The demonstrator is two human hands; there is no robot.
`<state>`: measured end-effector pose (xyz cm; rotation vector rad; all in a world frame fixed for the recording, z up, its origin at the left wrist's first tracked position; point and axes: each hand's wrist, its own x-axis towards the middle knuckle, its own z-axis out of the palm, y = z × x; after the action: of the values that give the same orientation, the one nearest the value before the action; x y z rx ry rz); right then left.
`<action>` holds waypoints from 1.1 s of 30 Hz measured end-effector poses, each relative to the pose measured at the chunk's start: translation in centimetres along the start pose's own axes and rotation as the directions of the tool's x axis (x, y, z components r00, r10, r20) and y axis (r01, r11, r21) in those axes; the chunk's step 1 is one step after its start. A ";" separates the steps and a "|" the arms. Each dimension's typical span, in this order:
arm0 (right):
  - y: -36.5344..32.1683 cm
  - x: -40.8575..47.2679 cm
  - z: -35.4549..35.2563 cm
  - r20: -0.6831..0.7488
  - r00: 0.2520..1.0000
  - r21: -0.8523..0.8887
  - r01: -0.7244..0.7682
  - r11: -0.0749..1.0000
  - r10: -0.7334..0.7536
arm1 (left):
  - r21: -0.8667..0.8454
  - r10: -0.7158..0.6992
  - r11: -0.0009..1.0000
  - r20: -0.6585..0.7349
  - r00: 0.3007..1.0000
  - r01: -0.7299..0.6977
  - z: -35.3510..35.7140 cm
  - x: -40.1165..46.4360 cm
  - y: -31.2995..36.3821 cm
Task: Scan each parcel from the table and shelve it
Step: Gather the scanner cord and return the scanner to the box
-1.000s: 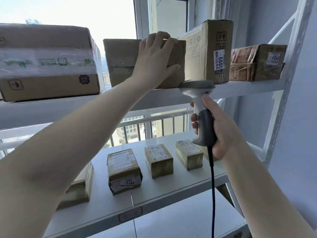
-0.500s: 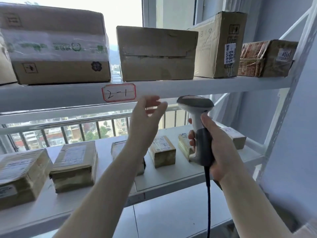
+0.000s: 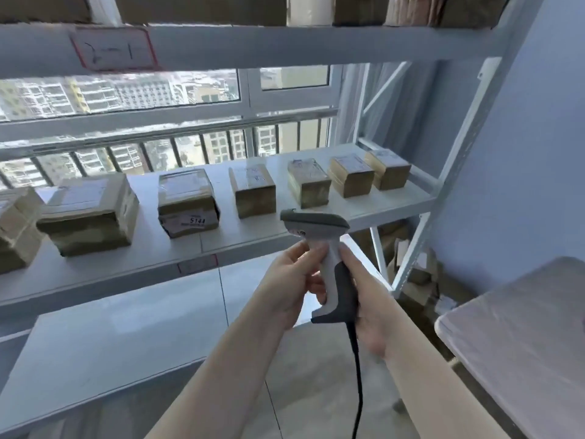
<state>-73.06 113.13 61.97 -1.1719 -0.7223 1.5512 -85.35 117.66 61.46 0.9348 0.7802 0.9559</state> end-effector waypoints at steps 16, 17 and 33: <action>12.6 -13.9 -13.1 -0.474 0.880 -0.155 -0.050 0.987 -0.030 | -0.077 -0.542 0.835 0.053 0.839 0.544 7.6 -0.1 -13.8; 13.2 -14.8 -13.1 -0.522 0.852 -0.139 -0.042 0.989 -0.037 | -0.064 -0.566 0.819 0.076 0.821 0.571 8.0 -0.5 -14.4; 16.6 -27.7 -16.8 -0.836 0.548 -0.012 0.024 1.000 -0.023 | 0.122 -0.750 0.635 0.336 0.570 0.763 19.1 -7.3 -21.7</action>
<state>-63.20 80.09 50.40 -1.6922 -0.0651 0.7625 -64.56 99.38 50.34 0.5991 0.7376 0.0150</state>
